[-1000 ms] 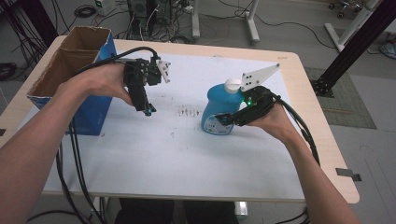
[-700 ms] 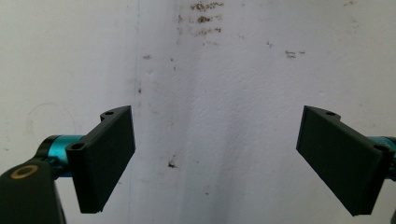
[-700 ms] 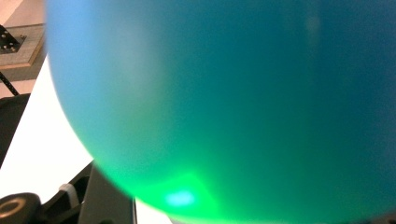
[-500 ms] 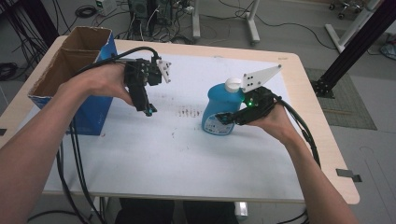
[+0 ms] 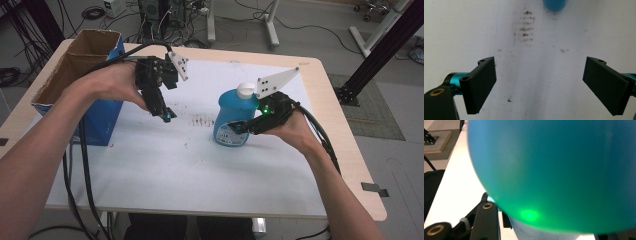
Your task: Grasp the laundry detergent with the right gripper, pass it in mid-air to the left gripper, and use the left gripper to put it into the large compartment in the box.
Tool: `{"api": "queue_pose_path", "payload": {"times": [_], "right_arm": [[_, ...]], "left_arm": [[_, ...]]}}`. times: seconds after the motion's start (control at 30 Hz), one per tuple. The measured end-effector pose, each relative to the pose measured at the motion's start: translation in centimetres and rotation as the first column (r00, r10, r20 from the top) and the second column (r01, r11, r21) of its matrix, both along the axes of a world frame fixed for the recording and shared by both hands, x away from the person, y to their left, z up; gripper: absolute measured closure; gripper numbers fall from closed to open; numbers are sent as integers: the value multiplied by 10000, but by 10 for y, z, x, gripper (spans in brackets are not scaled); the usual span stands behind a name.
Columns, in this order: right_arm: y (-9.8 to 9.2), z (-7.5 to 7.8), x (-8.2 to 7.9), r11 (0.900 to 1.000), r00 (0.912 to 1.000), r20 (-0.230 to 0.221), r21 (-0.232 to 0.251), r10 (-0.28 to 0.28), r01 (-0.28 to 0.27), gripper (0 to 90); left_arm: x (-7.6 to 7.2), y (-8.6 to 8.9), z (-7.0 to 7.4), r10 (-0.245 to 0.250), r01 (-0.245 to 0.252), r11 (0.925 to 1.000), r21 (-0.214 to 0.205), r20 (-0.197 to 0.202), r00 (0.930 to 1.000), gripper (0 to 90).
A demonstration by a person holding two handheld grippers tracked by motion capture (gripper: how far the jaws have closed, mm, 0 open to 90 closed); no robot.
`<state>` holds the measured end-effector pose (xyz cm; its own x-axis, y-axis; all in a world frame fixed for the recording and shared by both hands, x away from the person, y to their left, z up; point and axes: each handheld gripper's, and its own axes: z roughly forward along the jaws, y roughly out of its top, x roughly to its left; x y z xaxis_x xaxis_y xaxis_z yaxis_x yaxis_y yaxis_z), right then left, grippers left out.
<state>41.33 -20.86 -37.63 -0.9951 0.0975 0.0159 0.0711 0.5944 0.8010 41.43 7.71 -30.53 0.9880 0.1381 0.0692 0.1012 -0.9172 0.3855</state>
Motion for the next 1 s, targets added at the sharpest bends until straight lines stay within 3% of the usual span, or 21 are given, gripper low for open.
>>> {"api": "queue_pose_path", "payload": {"times": [0.43,0.77,1.0], "right_arm": [[23,21,-5,9997,9997,65,10,244,-244,462],[37,20,-10,9989,9989,31,0,470,-470,462],[44,23,-14,9975,9974,117,-2,709,-709,461]], "left_arm": [[-11,-34,39,-196,189,9989,-436,-159,9997,116],[-15,-53,47,-281,251,9974,-675,-439,9986,116],[-20,-66,48,-344,315,9980,-544,-535,9980,116]]}}
